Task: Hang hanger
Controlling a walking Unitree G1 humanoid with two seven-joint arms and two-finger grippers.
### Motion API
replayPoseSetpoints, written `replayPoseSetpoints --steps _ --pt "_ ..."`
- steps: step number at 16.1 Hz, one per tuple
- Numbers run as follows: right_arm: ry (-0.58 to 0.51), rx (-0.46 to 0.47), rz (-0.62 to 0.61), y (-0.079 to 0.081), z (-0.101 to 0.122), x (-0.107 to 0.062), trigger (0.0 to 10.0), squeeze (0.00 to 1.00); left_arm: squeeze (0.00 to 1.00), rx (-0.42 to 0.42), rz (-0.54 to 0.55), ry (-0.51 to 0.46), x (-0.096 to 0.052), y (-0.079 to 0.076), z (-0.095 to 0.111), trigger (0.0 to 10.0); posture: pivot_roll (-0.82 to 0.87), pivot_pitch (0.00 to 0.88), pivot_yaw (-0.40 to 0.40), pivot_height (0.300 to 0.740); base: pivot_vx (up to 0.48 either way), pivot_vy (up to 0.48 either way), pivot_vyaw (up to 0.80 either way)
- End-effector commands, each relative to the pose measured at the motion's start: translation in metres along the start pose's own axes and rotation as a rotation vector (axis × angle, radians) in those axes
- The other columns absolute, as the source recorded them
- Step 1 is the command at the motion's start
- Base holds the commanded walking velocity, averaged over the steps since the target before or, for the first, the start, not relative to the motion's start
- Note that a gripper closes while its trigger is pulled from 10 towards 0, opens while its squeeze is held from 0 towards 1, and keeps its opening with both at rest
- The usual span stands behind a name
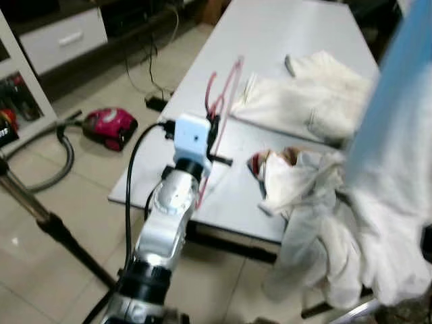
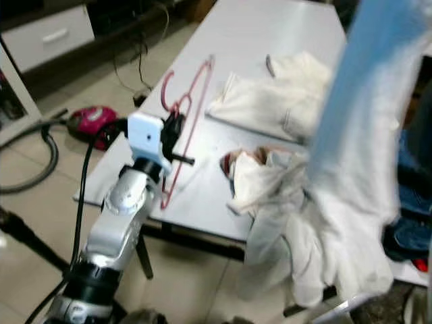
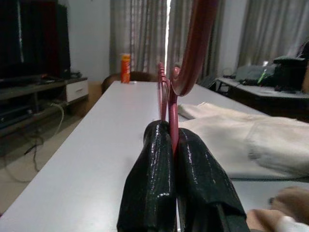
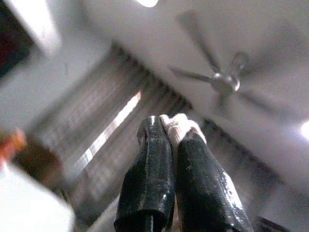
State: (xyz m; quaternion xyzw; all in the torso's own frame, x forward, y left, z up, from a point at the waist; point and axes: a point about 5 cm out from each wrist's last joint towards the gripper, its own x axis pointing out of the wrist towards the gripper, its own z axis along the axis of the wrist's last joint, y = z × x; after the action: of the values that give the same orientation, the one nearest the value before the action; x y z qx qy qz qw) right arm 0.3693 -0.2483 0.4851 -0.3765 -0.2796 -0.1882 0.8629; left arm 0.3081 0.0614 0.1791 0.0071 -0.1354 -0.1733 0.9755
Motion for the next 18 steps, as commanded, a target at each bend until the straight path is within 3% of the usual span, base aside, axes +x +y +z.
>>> replayPoseSetpoints --steps 1,2,3,4,5,6,7,8,9,10,11,13,18 --pt "0.090 -0.098 0.049 0.016 -0.031 -0.010 10.0 0.00 0.00 0.017 -0.001 0.008 -0.004 -0.003 -0.001 10.0 0.07 0.000 -0.071 0.740 0.000 0.000 0.00" --pt "0.130 -0.152 0.101 0.031 -0.047 -0.017 10.0 0.00 0.00 0.022 0.004 0.011 -0.006 -0.003 -0.001 10.0 0.09 0.000 -0.072 0.740 0.000 0.000 0.00" --pt "0.215 -0.177 0.178 0.056 -0.078 -0.035 10.0 0.00 0.00 0.026 0.007 0.011 -0.009 -0.002 -0.001 10.0 0.09 0.000 -0.071 0.740 0.000 0.000 0.00" --pt "0.313 -0.131 0.231 0.074 -0.105 -0.053 10.0 0.00 0.00 0.028 0.008 0.015 -0.011 -0.002 -0.001 10.0 0.10 0.000 -0.070 0.740 0.000 0.000 0.00" --pt "0.412 0.008 0.236 0.087 -0.125 -0.069 10.0 0.00 0.00 0.031 0.007 0.015 -0.012 -0.002 0.000 10.0 0.10 0.000 -0.068 0.740 0.000 0.000 0.00" --pt "0.531 0.210 0.204 0.101 -0.144 -0.087 10.0 0.00 0.00 0.031 0.007 0.015 -0.012 -0.002 0.001 10.0 0.11 0.000 -0.064 0.740 0.000 0.000 0.00" --pt "0.579 0.297 0.186 0.106 -0.151 -0.094 10.0 0.00 0.00 0.031 0.006 0.015 -0.012 -0.002 0.001 10.0 0.11 0.000 -0.065 0.740 0.000 0.000 0.00" --pt "0.655 0.469 0.152 0.117 -0.159 -0.105 10.0 0.00 0.00 0.032 0.006 0.014 -0.012 -0.002 0.002 10.0 0.11 0.000 -0.065 0.740 0.000 0.000 0.00" --pt "0.731 0.688 0.100 0.127 -0.164 -0.114 10.0 0.20 0.00 0.032 0.007 0.013 -0.012 -0.001 0.003 10.0 0.11 0.000 -0.071 0.740 0.000 0.000 0.00" --pt "0.761 0.789 0.075 0.132 -0.166 -0.118 10.0 0.20 0.00 0.032 0.008 0.013 -0.012 -0.001 0.004 10.0 0.11 0.000 -0.071 0.740 0.000 0.000 0.00" --pt "0.791 0.929 0.048 0.140 -0.168 -0.124 10.0 1.00 0.00 0.036 0.010 0.016 -0.013 0.000 0.003 10.0 0.11 0.000 -0.072 0.740 0.000 0.000 0.00" --pt "0.759 1.044 0.066 0.148 -0.163 -0.124 10.0 1.00 0.00 0.044 0.015 0.034 -0.014 0.002 0.001 10.0 0.11 0.000 -0.069 0.740 0.000 0.000 0.00" --pt "0.737 1.214 0.077 0.158 -0.148 -0.118 10.0 1.00 0.00 0.047 0.014 0.064 -0.009 0.003 -0.003 10.0 0.07 0.000 -0.052 0.740 0.000 0.000 0.00"
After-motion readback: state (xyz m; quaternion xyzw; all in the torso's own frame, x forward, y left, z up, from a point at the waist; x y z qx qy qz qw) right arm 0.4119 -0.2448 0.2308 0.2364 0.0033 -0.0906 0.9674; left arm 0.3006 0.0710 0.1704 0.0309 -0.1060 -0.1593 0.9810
